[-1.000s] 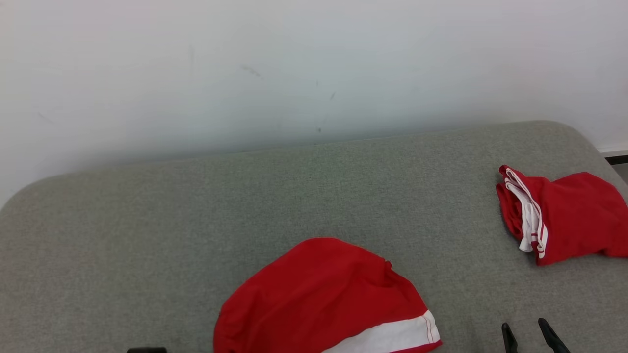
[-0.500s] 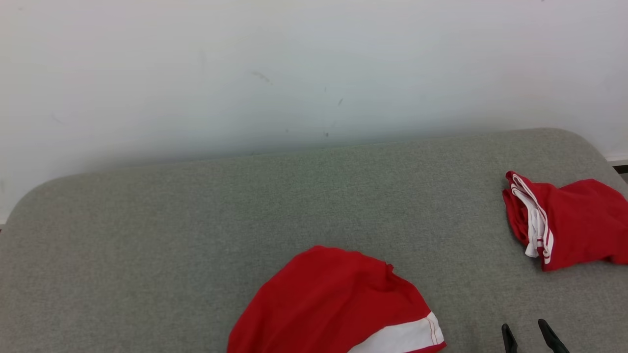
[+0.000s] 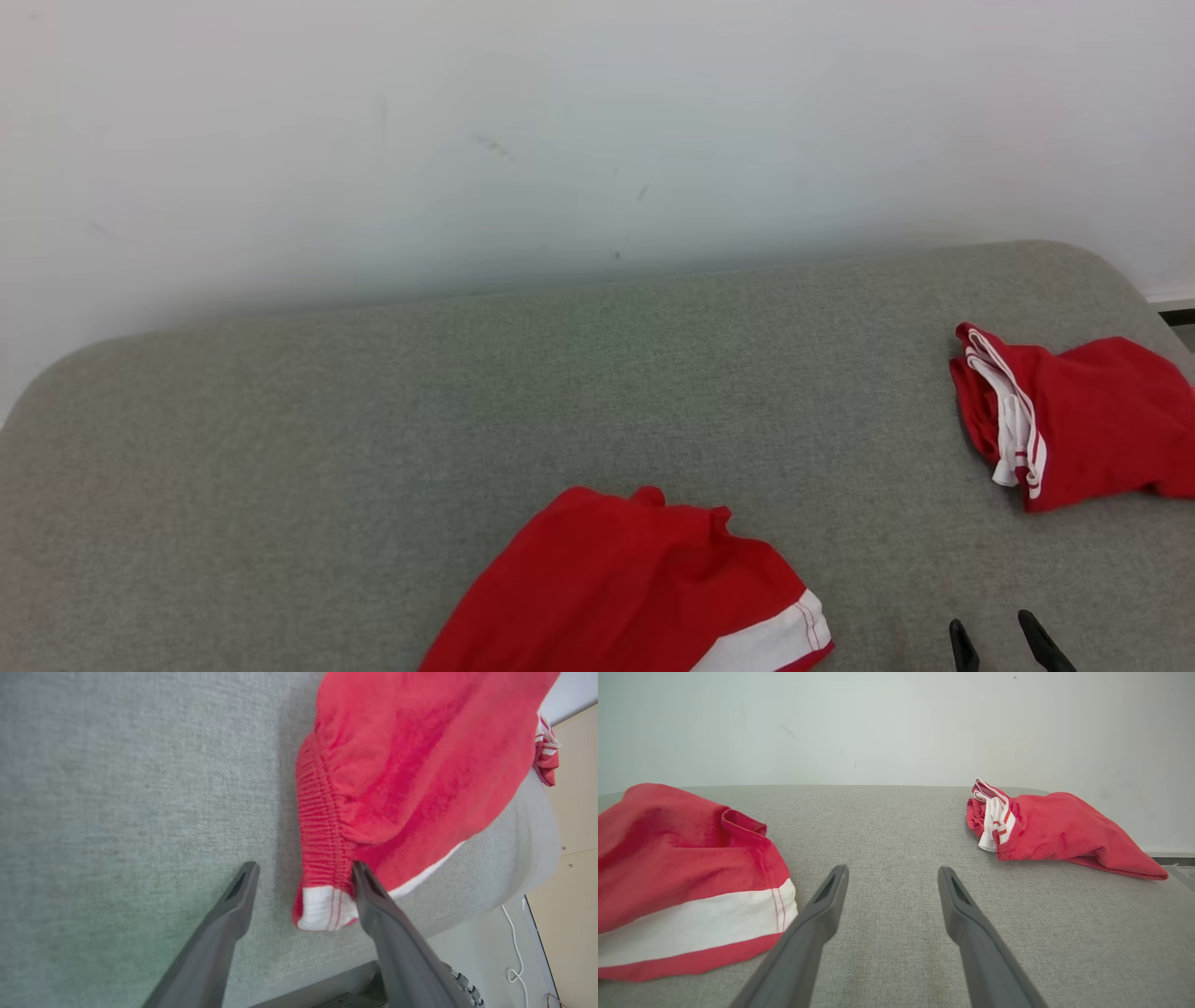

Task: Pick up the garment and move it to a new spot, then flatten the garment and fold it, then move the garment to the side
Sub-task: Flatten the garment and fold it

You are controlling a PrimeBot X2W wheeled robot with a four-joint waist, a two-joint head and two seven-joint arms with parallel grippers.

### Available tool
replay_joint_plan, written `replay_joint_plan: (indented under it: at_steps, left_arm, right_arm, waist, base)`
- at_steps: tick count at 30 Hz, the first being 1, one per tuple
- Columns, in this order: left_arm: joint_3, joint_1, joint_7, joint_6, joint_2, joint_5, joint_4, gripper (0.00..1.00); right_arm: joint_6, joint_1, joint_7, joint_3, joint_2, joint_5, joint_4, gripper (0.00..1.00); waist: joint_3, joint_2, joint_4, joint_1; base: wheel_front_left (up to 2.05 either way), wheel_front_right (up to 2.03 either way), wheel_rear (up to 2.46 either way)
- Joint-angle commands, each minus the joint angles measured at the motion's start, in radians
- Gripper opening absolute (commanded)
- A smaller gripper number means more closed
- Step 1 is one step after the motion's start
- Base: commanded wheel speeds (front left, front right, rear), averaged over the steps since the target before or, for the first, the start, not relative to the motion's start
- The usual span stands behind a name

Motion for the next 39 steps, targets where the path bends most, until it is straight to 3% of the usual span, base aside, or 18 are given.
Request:
replay_joint_plan:
  at_steps: [1,10,14,18,23,31,38,39]
  left_arm:
    - [0.018,-0.009,0.007,0.009,0.020,-0.015,0.002,1.00]
    - [0.161,-0.038,0.048,0.119,0.164,-0.047,-0.135,1.00]
    - [0.183,-0.095,0.067,0.132,0.187,-0.042,-0.222,1.00]
    - [0.126,-0.208,0.133,0.109,0.150,-0.029,-0.227,1.00]
    - [0.052,-0.370,0.222,0.074,0.091,-0.007,-0.077,1.00]
    - [-0.008,-0.489,0.403,-0.023,0.045,-0.124,0.140,1.00]
    - [-0.099,-0.490,0.541,-0.049,0.004,-0.234,0.156,1.00]
    - [-0.113,-0.493,0.549,-0.049,-0.001,-0.253,0.125,0.28]
  right_arm:
    - [-0.003,0.003,-0.002,-0.001,-0.007,0.003,0.001,1.00]
    - [-0.003,-0.003,-0.002,0.005,-0.002,0.001,-0.003,1.00]
    - [-0.003,-0.009,-0.002,0.006,0.007,0.003,-0.005,1.00]
    - [-0.003,-0.022,-0.002,0.015,0.012,0.004,-0.001,1.00]
    - [-0.003,-0.038,-0.002,0.026,0.017,0.005,0.003,1.00]
    - [-0.003,-0.046,-0.002,0.016,0.020,0.008,0.007,1.00]
    - [-0.003,-0.060,-0.002,0.020,0.024,0.009,0.007,1.00]
    - [-0.003,-0.061,-0.002,0.019,0.025,0.009,0.006,1.00]
  waist:
    - [-0.001,0.0000,-0.007,0.0000]
    - [0.003,0.0000,-0.054,0.0000]
    - [0.013,0.0000,-0.080,0.0000]
    - [0.031,0.0000,-0.109,0.0000]
    - [0.056,0.0000,-0.154,0.0000]
    - [0.091,0.0000,-0.223,0.0000]
    - [0.107,0.0000,-0.243,0.0000]
    - [0.109,0.0000,-0.243,0.0000]
  base:
    - [0.00,0.00,0.00]
    - [0.00,0.00,0.00]
    - [0.00,0.00,0.00]
    - [0.00,0.00,0.00]
    - [0.00,0.00,0.00]
    - [0.00,0.00,0.00]
    - [0.00,0.00,0.00]
    - [0.00,0.00,0.00]
